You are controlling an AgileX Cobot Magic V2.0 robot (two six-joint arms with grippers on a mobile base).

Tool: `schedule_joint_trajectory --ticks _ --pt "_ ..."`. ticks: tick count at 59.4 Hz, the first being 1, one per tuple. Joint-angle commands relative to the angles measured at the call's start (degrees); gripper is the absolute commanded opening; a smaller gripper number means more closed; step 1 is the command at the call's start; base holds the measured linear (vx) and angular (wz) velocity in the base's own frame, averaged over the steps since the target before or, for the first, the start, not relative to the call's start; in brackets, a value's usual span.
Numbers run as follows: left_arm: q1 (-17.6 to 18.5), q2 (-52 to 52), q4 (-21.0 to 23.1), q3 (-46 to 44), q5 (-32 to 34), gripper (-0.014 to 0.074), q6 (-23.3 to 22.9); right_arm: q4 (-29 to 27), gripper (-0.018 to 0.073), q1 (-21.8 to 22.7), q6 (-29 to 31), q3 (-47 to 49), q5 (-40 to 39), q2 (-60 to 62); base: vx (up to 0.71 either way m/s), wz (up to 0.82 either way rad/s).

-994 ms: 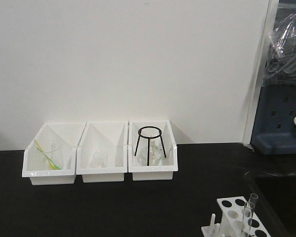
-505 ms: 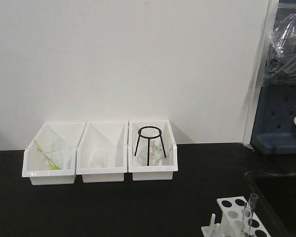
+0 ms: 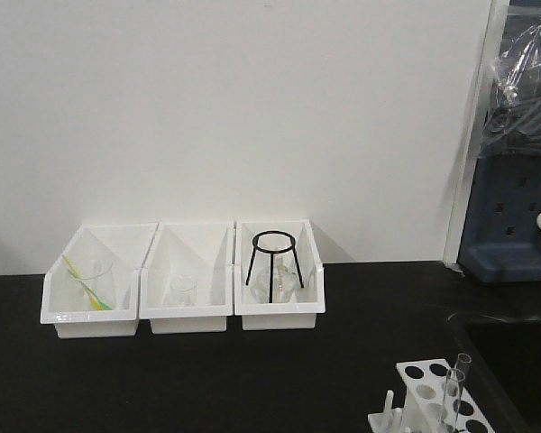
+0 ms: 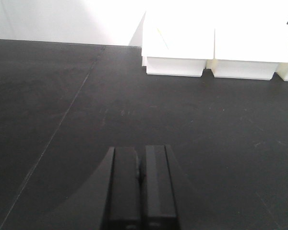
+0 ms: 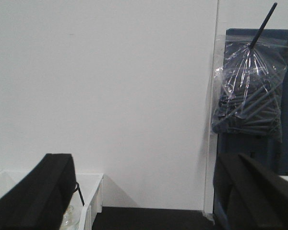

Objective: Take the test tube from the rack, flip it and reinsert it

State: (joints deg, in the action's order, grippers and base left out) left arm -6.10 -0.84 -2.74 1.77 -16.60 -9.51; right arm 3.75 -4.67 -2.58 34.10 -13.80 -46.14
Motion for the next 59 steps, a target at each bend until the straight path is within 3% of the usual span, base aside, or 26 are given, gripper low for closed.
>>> schedule_joint_trajectory --ticks 1,7,8,9,23,31,59 --pt "0.41 -0.16 0.21 0.11 5.04 -0.0006 -0.01 0.36 0.0629 -0.03 -0.62 -5.48 -9.82 -2.17 0.00 0.00" --pt "0.41 -0.16 0.21 0.11 5.04 -0.0006 -0.01 0.33 0.0601 -0.03 -0.67 -16.07 -21.80 -5.22 0.00 0.00" --pt "0.41 -0.16 0.21 0.11 5.04 -0.0006 -0.01 0.72 0.0573 -0.03 -1.15 -23.20 -33.30 -9.50 0.00 0.00" --pt "0.41 -0.16 0.21 0.11 5.04 -0.0006 -0.01 1.13 0.0568 -0.03 -1.48 -24.51 -35.57 -10.79 0.00 0.00" --pt "0.41 -0.16 0.21 0.11 5.04 -0.0006 -0.01 10.17 0.0553 -0.03 -2.98 -28.11 -50.98 -26.03 0.00 0.00" --pt "0.41 -0.16 0.21 0.11 5.04 -0.0006 -0.01 10.15 0.0553 0.04 -2.79 -27.37 -62.62 -35.00 0.00 0.00" --pt "0.41 -0.16 0.21 0.11 5.04 -0.0006 -0.01 13.83 0.0553 0.04 -2.83 -14.53 -63.09 -48.70 0.00 0.00"
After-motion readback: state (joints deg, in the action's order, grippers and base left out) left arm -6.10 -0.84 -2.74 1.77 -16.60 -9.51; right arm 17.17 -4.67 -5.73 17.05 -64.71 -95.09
